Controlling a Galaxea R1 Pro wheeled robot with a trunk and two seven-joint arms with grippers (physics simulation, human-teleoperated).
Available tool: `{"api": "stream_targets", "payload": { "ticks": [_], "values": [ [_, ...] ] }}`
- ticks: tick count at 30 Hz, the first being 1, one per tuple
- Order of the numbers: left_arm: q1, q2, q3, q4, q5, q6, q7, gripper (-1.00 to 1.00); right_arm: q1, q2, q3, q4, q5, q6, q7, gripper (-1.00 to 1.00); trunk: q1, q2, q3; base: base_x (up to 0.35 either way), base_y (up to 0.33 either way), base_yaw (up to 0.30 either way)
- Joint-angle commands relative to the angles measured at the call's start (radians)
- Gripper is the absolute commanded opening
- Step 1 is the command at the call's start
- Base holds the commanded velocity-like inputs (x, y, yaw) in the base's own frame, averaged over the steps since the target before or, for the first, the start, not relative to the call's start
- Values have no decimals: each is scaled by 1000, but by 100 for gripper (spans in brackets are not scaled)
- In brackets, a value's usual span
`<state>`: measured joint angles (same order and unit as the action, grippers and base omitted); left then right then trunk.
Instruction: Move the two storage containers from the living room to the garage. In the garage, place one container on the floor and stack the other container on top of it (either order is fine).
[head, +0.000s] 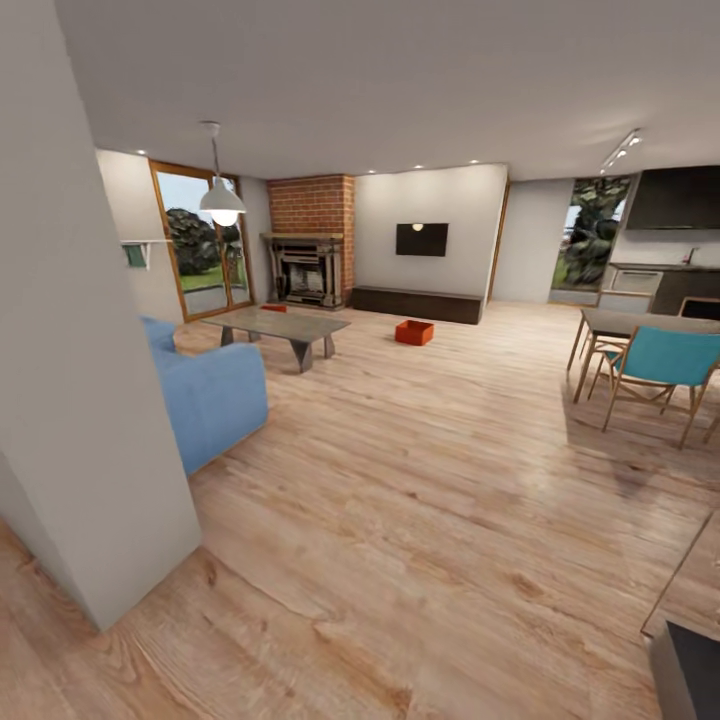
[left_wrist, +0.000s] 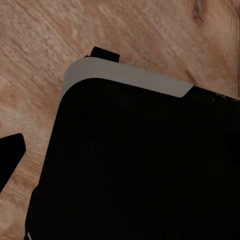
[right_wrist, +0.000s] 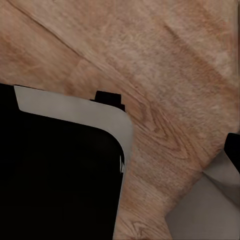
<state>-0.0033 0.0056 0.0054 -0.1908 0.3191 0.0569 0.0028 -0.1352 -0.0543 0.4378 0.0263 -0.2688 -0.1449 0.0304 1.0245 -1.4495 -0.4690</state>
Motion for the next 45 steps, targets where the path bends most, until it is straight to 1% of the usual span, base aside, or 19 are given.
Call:
{"api": "stream_targets", "payload": {
  "ticks": [1,7,12,24,45],
  "values": [
    [0,0,0,-2,6,5,0,100,-1,0,8,3,-10,-5,3,100,1,0,-1,322,76,-246],
    [0,0,0,-2,6,5,0,100,-1,-1,10,3,-10,-5,3,100,1,0,-1,322,77,-245],
    [0,0,1,-2,6,4,0,100,-1,-1,10,3,-10,-4,3,100,1,0,-1,322,76,-105],
    [0,-1,0,-2,4,5,0,100,-1,-2,17,3,-8,-2,3,100,1,0,-1,322,77,-6],
    [0,0,0,-3,4,3,0,100,-1,-2,18,3,-7,-4,3,100,1,0,-1,322,76,0]
  ]
}}
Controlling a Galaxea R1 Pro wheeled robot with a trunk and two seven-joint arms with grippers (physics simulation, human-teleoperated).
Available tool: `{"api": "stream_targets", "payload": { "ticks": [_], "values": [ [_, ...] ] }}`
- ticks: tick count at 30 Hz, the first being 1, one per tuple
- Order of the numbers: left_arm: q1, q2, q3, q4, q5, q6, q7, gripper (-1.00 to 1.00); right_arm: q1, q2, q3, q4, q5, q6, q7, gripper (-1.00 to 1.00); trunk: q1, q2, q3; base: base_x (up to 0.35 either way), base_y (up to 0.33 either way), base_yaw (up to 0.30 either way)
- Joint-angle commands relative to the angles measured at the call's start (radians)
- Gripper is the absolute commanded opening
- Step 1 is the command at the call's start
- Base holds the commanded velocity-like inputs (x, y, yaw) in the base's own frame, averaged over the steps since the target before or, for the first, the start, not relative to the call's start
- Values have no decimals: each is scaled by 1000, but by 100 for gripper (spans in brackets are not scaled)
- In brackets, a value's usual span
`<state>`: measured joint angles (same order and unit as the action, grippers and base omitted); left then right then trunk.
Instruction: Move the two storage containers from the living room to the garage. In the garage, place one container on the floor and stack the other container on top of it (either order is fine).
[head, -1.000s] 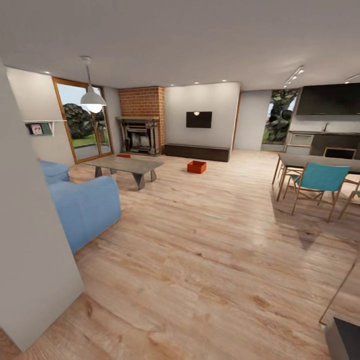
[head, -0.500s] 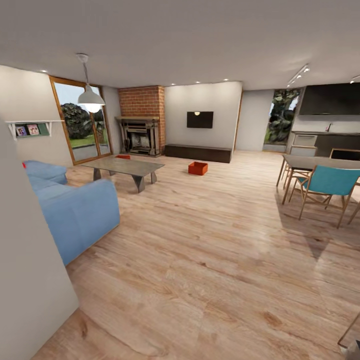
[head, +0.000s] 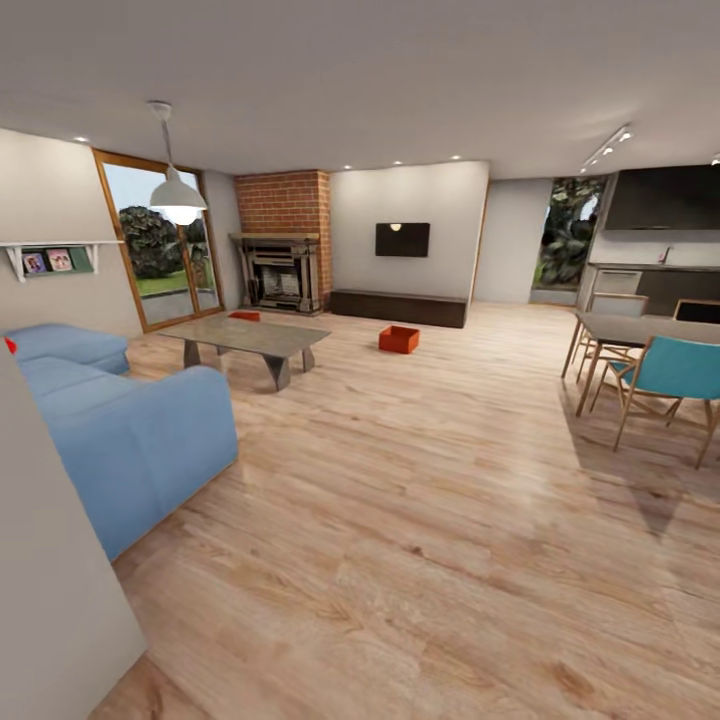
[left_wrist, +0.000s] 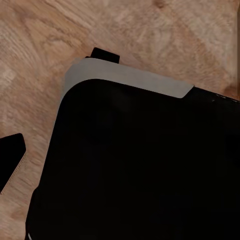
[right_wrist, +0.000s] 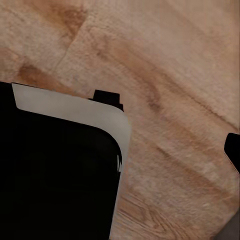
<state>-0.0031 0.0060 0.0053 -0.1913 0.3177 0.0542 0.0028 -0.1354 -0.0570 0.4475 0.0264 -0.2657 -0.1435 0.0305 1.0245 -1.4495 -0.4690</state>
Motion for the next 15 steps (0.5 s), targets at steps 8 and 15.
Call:
{"api": "stream_targets", "payload": {
  "ticks": [8,15],
  "values": [
    [0,-1,0,-2,6,6,0,100,-1,1,7,3,-12,-4,2,100,1,0,-1,322,76,0],
    [0,-1,0,-2,6,6,0,100,-1,1,5,3,-11,-5,2,100,1,0,-1,322,76,0]
  ]
}}
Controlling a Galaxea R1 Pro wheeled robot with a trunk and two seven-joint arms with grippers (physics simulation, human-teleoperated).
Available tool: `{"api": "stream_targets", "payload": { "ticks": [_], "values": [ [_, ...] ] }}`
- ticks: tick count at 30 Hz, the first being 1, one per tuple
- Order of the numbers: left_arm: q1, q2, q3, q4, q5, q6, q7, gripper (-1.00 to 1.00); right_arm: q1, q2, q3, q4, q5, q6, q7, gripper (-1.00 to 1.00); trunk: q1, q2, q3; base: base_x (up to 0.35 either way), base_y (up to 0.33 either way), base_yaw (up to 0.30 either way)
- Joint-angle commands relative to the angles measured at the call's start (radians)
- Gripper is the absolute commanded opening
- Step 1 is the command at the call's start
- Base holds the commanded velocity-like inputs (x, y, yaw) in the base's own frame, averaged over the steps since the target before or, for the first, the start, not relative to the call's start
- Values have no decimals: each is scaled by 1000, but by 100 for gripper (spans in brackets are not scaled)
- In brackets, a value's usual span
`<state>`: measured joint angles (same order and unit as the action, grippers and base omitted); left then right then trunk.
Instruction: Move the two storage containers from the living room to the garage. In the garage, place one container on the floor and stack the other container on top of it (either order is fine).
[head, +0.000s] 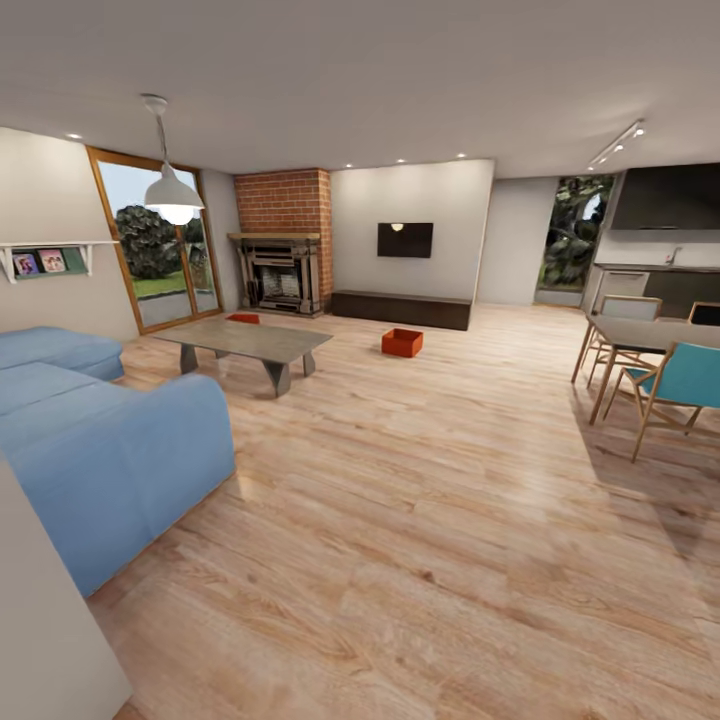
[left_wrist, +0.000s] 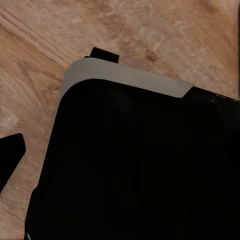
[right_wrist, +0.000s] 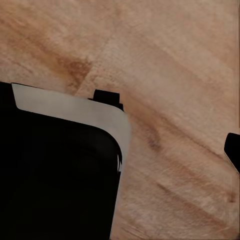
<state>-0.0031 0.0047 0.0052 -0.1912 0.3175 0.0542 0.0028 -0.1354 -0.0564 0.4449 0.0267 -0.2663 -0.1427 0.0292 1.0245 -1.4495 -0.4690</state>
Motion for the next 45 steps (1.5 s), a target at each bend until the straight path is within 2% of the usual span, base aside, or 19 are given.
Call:
{"api": "stream_targets", "payload": {
  "ticks": [1,9,25,45],
  "values": [
    [0,0,0,-2,6,6,0,100,-1,0,8,3,-10,-6,3,100,1,0,-1,322,76,0],
    [0,0,0,-2,6,6,0,100,-1,1,5,3,-10,-8,3,100,1,0,-1,322,76,-53],
    [0,1,0,-2,7,4,0,100,-1,1,6,3,-10,-6,3,100,1,0,-1,322,89,-218],
    [0,1,1,-2,7,3,0,100,-1,0,11,4,-9,-4,5,100,1,0,-1,322,113,-10]
  ]
}}
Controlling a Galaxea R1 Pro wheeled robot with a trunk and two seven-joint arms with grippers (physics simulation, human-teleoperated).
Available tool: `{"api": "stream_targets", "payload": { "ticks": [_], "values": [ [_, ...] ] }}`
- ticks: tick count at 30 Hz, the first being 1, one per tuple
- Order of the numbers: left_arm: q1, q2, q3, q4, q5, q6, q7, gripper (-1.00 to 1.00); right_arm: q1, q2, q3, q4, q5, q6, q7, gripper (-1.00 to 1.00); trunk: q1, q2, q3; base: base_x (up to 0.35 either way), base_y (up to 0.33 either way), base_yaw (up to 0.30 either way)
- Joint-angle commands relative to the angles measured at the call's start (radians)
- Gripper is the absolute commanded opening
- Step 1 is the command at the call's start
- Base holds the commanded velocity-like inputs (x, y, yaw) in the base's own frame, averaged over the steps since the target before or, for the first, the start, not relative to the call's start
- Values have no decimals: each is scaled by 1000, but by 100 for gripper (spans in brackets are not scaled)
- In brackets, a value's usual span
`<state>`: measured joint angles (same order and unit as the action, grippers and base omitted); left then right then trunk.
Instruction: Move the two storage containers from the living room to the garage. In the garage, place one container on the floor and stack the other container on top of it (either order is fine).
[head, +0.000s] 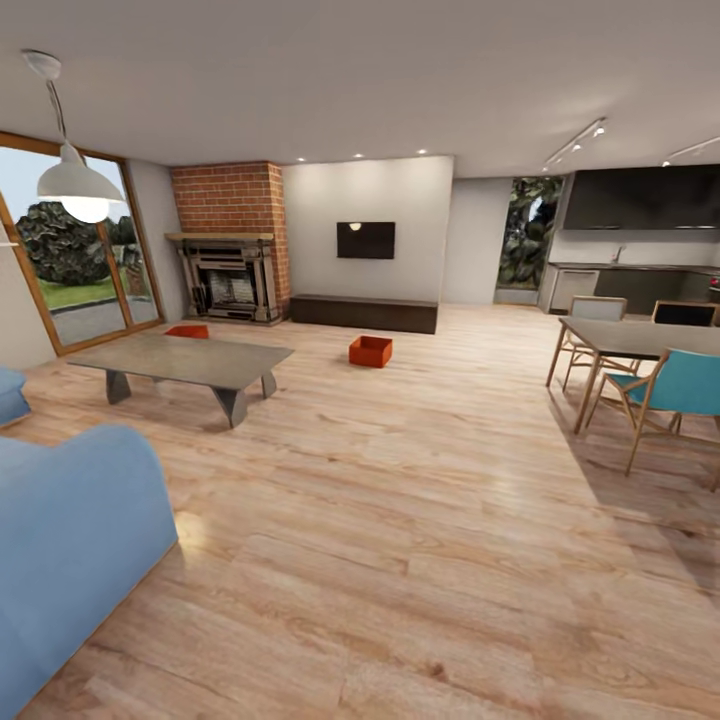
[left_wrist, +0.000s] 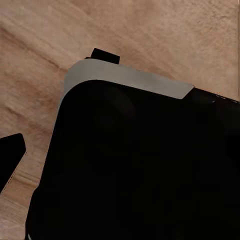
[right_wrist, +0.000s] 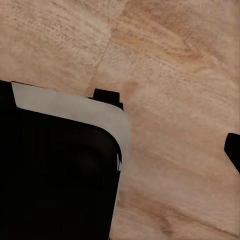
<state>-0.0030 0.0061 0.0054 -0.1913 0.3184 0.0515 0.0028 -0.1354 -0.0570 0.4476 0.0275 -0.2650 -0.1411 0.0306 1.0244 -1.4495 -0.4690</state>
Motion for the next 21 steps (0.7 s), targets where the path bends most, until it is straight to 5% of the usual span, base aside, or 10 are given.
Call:
{"api": "stream_targets", "payload": {
  "ticks": [1,21],
  "values": [
    [0,0,0,-2,6,5,0,100,-1,0,8,3,-11,-6,3,100,1,0,-1,322,114,0],
    [0,0,1,-2,6,7,0,100,-1,0,5,3,-11,-6,3,100,1,0,-1,322,108,0]
  ]
}}
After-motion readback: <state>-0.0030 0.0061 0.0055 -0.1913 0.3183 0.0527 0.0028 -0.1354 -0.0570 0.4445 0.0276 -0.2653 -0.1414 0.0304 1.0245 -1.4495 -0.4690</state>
